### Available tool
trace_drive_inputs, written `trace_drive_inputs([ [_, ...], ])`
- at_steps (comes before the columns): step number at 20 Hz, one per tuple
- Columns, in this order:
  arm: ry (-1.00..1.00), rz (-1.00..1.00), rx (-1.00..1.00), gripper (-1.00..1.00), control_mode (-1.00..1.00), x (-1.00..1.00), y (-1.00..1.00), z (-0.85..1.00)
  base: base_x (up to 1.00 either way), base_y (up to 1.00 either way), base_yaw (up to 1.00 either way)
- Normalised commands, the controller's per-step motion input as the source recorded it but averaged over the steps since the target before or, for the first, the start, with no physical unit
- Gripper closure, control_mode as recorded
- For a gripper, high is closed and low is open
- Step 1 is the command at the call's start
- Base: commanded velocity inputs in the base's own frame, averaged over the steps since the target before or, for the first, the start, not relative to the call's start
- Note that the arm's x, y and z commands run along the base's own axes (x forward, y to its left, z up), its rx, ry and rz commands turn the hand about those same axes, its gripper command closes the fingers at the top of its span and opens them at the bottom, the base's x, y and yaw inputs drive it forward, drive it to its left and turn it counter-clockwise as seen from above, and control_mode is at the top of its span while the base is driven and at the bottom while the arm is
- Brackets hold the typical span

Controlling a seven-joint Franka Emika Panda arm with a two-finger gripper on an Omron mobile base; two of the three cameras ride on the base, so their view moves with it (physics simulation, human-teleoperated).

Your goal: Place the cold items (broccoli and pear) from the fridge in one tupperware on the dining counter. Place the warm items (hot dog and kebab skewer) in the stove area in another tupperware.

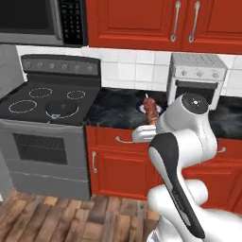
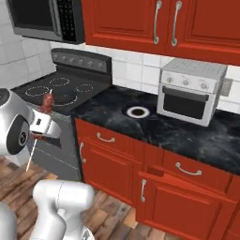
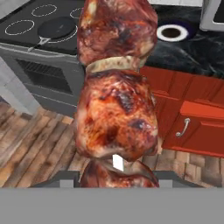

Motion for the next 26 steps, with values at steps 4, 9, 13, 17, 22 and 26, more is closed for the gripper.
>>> trace_drive_inputs([
  [4,0.0,0.0,0.0,1.0,1.0,0.0,0.0,0.0,-1.0,-0.12,0.76],
  [9,0.0,0.0,0.0,1.0,1.0,0.0,0.0,0.0,-1.0,-0.22,0.78],
  [13,0.0,0.0,0.0,1.0,1.0,0.0,0.0,0.0,-1.0,-0.15,0.82],
  [17,0.0,0.0,0.0,1.0,1.0,0.0,0.0,0.0,-0.99,0.0,0.85],
  [22,0.0,0.0,0.0,1.0,1.0,0.0,0.0,0.0,-1.0,0.0,0.81],
  [26,0.0,0.0,0.0,1.0,1.0,0.0,0.0,0.0,-1.0,0.0,0.69],
])
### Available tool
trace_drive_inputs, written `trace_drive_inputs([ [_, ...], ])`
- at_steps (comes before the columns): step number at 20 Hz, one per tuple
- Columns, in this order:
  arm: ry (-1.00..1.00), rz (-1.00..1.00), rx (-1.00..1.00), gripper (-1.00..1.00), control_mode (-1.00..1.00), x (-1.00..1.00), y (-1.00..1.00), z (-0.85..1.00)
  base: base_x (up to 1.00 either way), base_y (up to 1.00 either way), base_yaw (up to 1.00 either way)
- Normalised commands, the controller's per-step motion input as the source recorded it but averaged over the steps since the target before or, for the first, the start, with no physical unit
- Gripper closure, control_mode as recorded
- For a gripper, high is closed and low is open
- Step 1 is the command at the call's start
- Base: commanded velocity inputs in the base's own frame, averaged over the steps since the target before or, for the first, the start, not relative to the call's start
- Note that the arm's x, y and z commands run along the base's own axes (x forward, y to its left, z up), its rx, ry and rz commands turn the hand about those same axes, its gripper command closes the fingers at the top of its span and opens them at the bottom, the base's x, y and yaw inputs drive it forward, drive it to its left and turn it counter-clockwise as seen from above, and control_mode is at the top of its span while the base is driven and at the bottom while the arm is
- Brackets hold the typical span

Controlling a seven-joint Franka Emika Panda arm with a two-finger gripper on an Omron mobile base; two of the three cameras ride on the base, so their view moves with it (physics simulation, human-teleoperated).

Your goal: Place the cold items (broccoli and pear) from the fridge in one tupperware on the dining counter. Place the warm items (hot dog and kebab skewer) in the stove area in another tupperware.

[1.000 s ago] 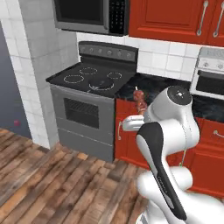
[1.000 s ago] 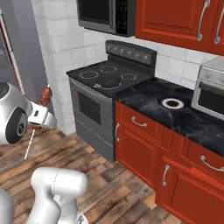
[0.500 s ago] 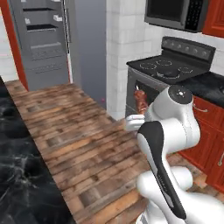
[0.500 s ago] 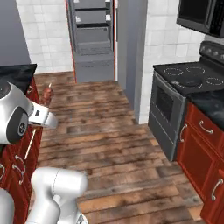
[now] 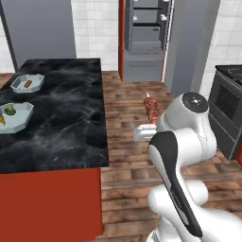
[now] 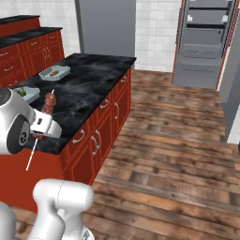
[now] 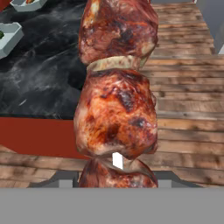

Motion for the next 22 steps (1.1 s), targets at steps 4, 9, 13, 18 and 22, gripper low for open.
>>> trace_drive_inputs([
  [4,0.0,0.0,0.0,1.0,1.0,0.0,0.0,0.0,-0.95,0.44,0.53],
  [9,0.0,0.0,0.0,1.0,1.0,0.0,0.0,0.0,0.02,1.0,0.12],
  [13,0.0,0.0,0.0,1.0,1.0,0.0,0.0,0.0,0.32,1.0,-0.06],
  [18,0.0,0.0,0.0,1.0,1.0,0.0,0.0,0.0,0.38,1.0,-0.17],
  [22,0.0,0.0,0.0,1.0,1.0,0.0,0.0,0.0,0.49,1.0,-0.34],
])
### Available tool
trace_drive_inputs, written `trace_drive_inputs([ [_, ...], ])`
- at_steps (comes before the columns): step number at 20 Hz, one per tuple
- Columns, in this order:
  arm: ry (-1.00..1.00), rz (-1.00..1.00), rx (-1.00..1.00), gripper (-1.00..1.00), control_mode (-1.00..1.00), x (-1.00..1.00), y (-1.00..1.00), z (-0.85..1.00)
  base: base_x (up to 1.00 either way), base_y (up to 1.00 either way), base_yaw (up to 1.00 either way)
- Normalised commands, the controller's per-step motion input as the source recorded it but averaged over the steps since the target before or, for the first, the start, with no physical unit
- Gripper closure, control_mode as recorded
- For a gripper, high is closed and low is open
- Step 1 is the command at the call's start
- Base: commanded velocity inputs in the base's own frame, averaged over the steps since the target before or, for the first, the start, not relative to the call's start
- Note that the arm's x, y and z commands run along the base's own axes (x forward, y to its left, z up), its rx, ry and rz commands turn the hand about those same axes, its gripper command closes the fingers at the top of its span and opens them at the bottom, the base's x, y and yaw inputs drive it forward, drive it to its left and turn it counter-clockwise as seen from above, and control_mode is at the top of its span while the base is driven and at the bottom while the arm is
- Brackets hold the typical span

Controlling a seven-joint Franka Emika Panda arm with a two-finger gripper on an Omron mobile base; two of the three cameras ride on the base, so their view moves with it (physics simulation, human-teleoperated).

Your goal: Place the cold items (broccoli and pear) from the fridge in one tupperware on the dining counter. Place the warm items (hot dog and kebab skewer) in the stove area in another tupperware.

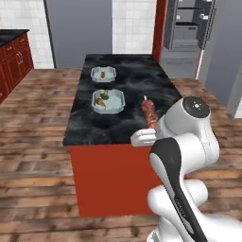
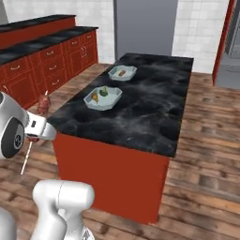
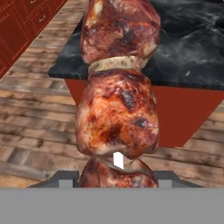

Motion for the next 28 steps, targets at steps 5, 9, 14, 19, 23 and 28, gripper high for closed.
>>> trace_drive_inputs([
  [5,0.0,0.0,0.0,1.0,1.0,0.0,0.0,0.0,0.65,1.0,-0.5],
  [9,0.0,0.0,0.0,1.0,1.0,0.0,0.0,0.0,0.66,1.0,-0.53],
  [14,0.0,0.0,0.0,1.0,1.0,0.0,0.0,0.0,0.65,1.0,-0.51],
  [19,0.0,0.0,0.0,1.0,1.0,0.0,0.0,0.0,0.61,1.0,-0.48],
  [23,0.0,0.0,0.0,1.0,1.0,0.0,0.0,0.0,0.23,1.0,-0.44],
  [28,0.0,0.0,0.0,1.0,1.0,0.0,0.0,0.0,0.0,1.0,-0.43],
])
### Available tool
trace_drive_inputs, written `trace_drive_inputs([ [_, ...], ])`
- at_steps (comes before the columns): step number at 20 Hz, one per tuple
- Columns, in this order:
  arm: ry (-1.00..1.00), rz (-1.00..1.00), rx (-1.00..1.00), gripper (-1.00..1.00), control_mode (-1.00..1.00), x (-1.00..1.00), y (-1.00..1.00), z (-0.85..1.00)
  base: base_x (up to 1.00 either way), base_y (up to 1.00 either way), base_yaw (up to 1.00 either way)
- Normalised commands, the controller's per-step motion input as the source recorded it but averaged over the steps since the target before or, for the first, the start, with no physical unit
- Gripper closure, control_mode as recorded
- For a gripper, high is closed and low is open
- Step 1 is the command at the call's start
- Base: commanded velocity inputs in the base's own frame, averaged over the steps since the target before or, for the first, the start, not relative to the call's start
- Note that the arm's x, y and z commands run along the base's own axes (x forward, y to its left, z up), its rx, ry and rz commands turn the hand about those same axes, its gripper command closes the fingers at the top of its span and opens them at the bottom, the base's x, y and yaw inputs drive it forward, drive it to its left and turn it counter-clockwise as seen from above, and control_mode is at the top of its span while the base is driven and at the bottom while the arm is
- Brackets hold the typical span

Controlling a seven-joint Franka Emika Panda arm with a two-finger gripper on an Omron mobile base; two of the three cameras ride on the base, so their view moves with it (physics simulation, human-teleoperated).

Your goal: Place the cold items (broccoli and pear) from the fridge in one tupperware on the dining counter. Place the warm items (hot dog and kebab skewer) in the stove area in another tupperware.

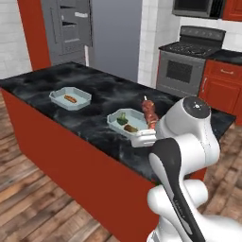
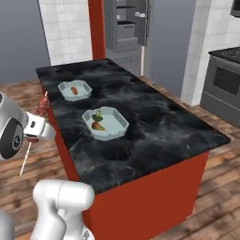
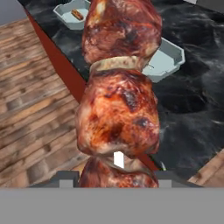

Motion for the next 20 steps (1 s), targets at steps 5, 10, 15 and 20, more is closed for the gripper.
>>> trace_drive_inputs([
  [5,0.0,0.0,0.0,1.0,1.0,0.0,0.0,0.0,0.0,1.0,-0.31],
  [10,0.0,0.0,0.0,1.0,1.0,0.0,0.0,0.0,0.21,1.0,-0.27],
  [15,0.0,0.0,0.0,1.0,1.0,0.0,0.0,0.0,0.47,1.0,-0.41],
  [20,0.0,0.0,0.0,1.0,1.0,0.0,0.0,0.0,0.55,1.0,-0.48],
])
